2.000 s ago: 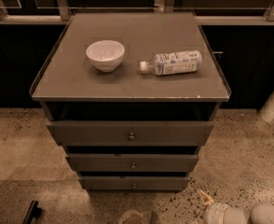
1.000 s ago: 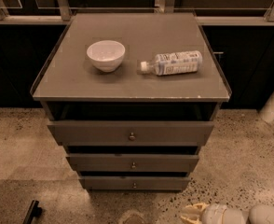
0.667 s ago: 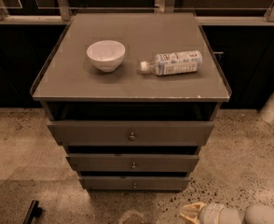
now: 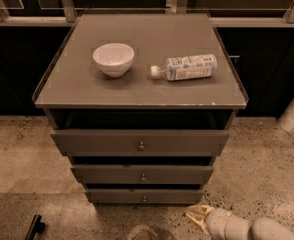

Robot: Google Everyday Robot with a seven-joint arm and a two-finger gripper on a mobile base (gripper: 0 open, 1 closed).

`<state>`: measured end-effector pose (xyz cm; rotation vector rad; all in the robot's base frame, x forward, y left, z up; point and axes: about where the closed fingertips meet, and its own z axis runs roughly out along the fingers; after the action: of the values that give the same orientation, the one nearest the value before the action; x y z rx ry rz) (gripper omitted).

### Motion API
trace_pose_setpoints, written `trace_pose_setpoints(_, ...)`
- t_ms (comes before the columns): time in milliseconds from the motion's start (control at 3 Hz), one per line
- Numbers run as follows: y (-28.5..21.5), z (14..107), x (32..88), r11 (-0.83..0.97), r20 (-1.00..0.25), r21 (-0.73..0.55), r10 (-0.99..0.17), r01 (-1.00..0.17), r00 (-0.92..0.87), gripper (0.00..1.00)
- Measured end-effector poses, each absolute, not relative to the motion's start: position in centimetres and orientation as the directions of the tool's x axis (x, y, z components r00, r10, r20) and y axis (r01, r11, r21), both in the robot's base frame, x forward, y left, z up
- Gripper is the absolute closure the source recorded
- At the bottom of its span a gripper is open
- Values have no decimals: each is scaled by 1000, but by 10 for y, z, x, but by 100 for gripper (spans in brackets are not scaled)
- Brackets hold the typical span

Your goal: Open bottom drawer

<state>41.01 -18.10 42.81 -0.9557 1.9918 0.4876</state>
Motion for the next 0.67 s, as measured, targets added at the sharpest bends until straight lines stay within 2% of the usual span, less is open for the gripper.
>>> trace_pose_setpoints(333, -183, 399, 440, 652, -856, -15, -400, -758, -328, 100)
trace_pose_setpoints(667, -183, 399, 440, 653, -856, -15, -400, -757, -328, 100)
